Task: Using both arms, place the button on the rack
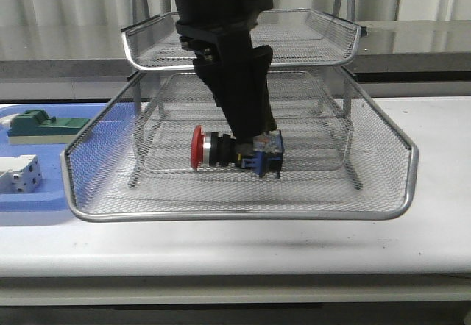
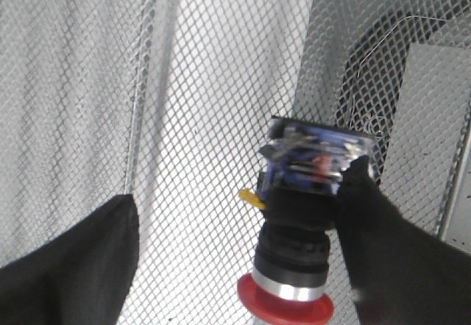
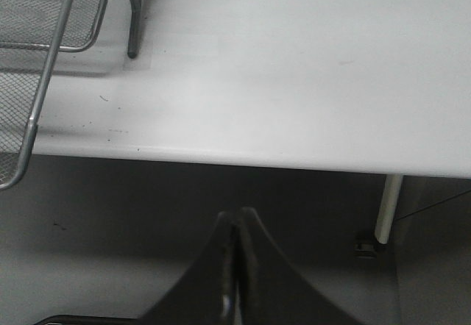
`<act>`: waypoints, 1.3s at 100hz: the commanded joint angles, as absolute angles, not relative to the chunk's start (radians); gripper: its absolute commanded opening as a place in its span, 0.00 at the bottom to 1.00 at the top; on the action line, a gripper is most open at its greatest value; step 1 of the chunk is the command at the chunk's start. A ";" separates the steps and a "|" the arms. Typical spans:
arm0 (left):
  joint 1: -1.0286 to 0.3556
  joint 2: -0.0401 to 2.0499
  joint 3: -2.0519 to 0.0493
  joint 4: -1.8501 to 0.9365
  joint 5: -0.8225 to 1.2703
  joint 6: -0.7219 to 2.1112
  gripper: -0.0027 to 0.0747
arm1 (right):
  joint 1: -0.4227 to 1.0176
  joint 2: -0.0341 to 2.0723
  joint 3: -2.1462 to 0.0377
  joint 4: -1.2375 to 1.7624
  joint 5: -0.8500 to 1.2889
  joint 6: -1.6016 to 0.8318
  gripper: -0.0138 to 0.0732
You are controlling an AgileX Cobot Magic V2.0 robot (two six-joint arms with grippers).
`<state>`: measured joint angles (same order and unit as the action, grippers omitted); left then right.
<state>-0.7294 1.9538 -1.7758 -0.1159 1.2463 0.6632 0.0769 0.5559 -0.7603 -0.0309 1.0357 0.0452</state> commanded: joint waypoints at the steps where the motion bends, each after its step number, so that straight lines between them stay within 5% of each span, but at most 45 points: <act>1: -0.737 1.898 -1.803 -0.117 1.267 0.653 0.73 | 0.076 0.559 -0.791 -0.044 0.986 0.042 0.08; 46: -0.698 1.680 -1.803 -0.112 1.267 0.565 0.72 | 0.076 0.559 -0.791 -0.044 0.986 0.042 0.08; 86: -0.356 1.448 -1.770 -0.177 1.206 0.462 0.72 | 0.076 0.559 -0.791 -0.044 0.986 0.042 0.08; 130: -0.114 1.016 -1.209 -0.305 0.646 0.461 0.72 | 0.076 0.559 -0.791 -0.044 0.986 0.042 0.08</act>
<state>-0.1322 1.1171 -1.2933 -0.2571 0.8353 0.4727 0.0769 0.5559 -0.7603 -0.0309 1.0357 0.0452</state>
